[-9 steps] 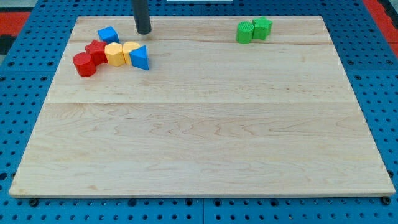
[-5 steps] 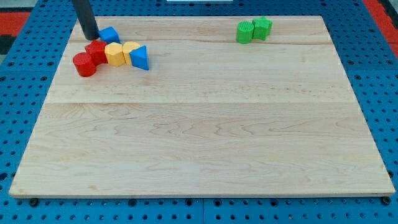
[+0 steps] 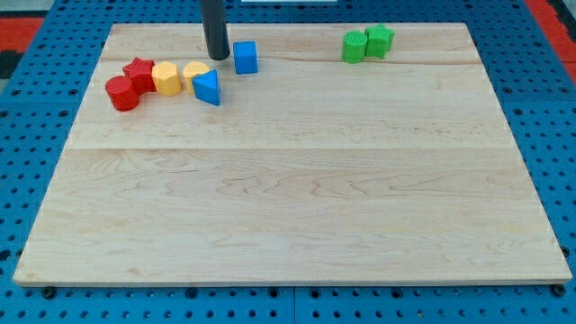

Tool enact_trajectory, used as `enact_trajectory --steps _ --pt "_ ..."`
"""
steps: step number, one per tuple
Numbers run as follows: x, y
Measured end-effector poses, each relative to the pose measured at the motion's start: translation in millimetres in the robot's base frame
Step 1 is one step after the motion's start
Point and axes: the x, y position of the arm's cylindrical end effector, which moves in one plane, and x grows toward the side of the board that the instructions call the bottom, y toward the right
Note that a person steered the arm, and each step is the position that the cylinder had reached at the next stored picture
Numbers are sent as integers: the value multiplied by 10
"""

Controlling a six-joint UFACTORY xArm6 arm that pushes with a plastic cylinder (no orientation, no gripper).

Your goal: Move the blue cube to the bottom left of the green circle

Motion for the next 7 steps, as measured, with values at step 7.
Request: enact_trajectory --steps 7 --pt "1622 209"
